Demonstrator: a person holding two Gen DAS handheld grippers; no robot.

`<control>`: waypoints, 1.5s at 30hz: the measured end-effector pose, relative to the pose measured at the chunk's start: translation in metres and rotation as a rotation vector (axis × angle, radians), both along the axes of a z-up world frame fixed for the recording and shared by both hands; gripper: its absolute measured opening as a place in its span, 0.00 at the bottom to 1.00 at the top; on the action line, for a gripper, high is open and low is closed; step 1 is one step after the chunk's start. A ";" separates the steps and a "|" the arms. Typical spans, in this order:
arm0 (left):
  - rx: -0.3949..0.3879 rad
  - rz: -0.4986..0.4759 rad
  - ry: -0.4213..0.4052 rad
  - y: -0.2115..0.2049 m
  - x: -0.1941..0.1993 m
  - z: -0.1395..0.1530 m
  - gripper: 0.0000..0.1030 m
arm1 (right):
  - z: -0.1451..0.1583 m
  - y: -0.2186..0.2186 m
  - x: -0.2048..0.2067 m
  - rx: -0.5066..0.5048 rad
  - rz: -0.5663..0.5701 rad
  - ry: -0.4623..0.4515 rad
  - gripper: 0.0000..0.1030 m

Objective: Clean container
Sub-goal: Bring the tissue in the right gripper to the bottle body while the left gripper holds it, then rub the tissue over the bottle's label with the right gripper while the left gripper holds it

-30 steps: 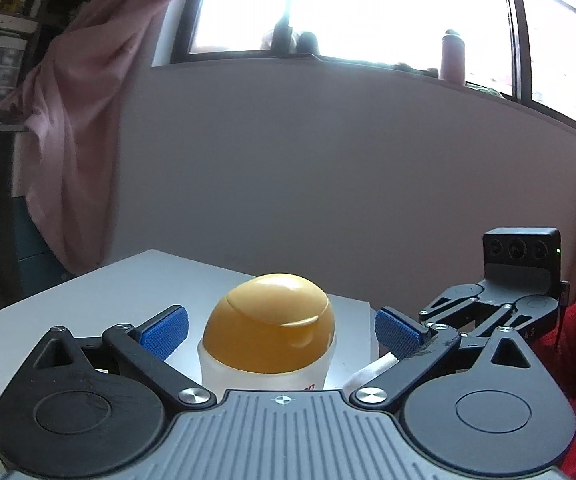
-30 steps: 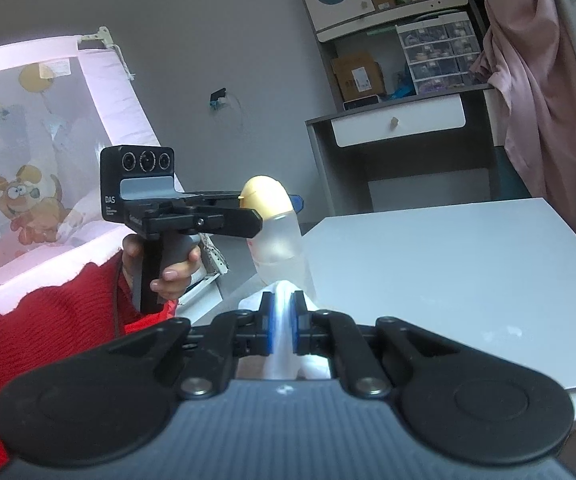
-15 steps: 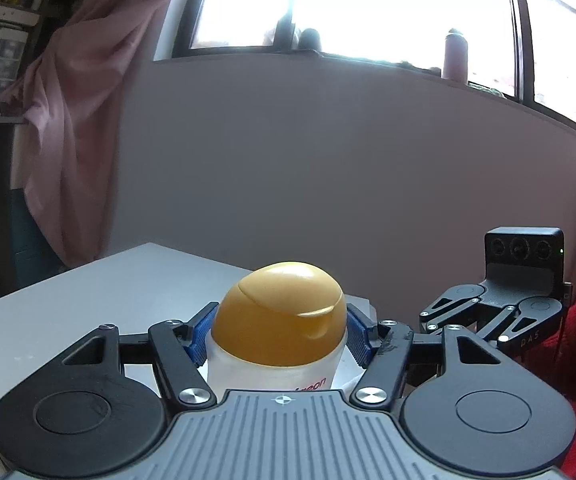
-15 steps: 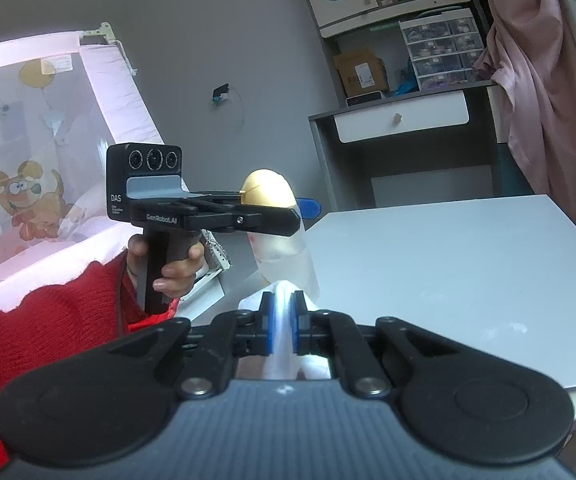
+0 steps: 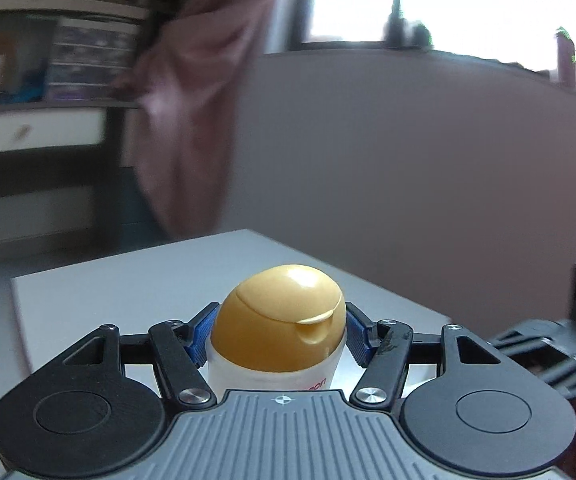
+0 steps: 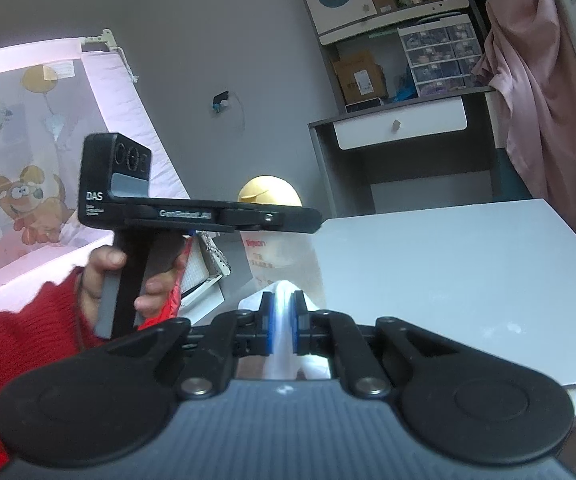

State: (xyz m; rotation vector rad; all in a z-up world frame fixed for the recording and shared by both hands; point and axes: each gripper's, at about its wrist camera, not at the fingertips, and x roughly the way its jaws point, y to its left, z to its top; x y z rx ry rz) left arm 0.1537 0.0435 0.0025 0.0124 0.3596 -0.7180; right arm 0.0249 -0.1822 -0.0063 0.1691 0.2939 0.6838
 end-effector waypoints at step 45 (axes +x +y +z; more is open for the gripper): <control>-0.005 0.452 0.144 -0.020 -0.023 0.032 0.59 | -0.027 0.028 0.047 0.068 -0.066 0.014 0.07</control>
